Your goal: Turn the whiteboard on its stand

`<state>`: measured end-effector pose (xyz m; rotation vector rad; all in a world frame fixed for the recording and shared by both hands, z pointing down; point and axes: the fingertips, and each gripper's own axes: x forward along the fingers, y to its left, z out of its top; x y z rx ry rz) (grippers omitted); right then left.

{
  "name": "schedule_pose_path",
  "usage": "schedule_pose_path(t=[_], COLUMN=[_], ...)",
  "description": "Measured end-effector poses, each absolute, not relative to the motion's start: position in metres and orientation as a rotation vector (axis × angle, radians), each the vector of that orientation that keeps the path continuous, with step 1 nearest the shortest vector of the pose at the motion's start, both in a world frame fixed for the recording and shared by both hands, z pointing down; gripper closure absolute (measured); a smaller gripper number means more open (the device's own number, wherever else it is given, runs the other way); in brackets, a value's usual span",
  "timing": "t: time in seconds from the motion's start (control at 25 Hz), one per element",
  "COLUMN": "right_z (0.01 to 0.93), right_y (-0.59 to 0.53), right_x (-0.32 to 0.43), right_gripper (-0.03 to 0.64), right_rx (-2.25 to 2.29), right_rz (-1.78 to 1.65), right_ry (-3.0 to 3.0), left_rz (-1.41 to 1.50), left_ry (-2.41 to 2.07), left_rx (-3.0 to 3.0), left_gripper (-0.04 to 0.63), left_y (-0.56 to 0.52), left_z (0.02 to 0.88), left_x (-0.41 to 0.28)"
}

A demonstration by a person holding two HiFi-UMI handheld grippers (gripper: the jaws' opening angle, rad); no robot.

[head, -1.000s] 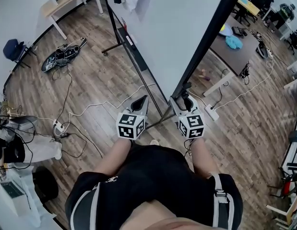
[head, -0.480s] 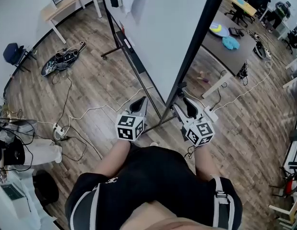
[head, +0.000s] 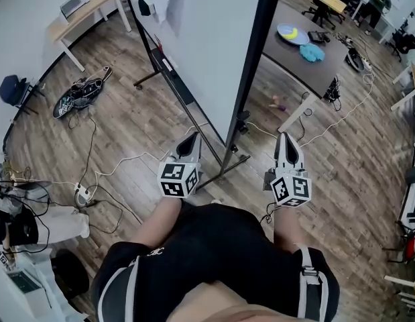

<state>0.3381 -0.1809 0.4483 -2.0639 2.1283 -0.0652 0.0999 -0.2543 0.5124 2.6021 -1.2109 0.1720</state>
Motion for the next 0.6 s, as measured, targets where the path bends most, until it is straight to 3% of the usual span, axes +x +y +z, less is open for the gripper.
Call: schedule_pose_path(t=[0.6], right_z=[0.485], right_y=[-0.186], right_x=[0.326], right_gripper=[0.611], right_rx=[-2.149], right_rz=[-0.161], right_ry=[2.176], left_rz=[0.155], left_ry=[-1.261], left_rx=[2.608], left_gripper=[0.586], left_y=[-0.257], left_z=[0.504], left_x=[0.089])
